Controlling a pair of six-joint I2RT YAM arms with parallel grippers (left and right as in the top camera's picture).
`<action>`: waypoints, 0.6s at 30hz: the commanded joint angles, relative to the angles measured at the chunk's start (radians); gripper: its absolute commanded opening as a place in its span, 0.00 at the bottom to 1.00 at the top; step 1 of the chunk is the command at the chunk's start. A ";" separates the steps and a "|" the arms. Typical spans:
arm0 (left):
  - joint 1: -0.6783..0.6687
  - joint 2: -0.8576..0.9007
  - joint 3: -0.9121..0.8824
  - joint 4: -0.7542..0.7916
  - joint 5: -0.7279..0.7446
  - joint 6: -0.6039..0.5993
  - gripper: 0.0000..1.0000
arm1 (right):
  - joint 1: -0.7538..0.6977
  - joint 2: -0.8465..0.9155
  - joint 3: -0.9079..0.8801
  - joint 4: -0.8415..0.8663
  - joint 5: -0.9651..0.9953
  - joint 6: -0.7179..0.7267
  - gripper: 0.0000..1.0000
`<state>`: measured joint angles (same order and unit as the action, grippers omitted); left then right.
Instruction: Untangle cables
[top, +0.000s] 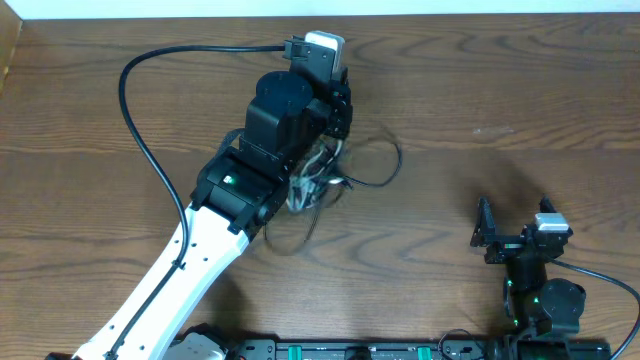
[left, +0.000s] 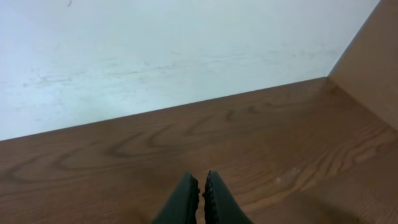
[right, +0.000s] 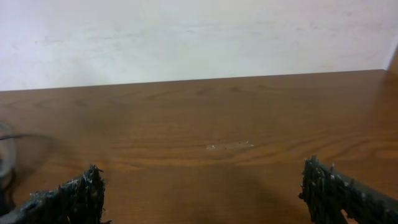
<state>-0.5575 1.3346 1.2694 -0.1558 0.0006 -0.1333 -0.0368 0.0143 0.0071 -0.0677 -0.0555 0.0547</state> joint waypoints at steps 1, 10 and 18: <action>0.001 -0.016 0.016 0.001 -0.009 -0.011 0.08 | 0.005 -0.009 -0.002 -0.004 0.004 -0.016 0.99; 0.001 -0.016 0.016 -0.014 -0.009 -0.011 0.08 | 0.005 -0.009 -0.002 -0.004 0.005 -0.056 0.99; 0.001 -0.017 0.016 -0.032 -0.009 -0.011 0.08 | 0.005 -0.009 -0.002 -0.004 0.005 -0.056 0.99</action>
<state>-0.5575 1.3346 1.2694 -0.1799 0.0002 -0.1349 -0.0368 0.0143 0.0071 -0.0673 -0.0555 0.0135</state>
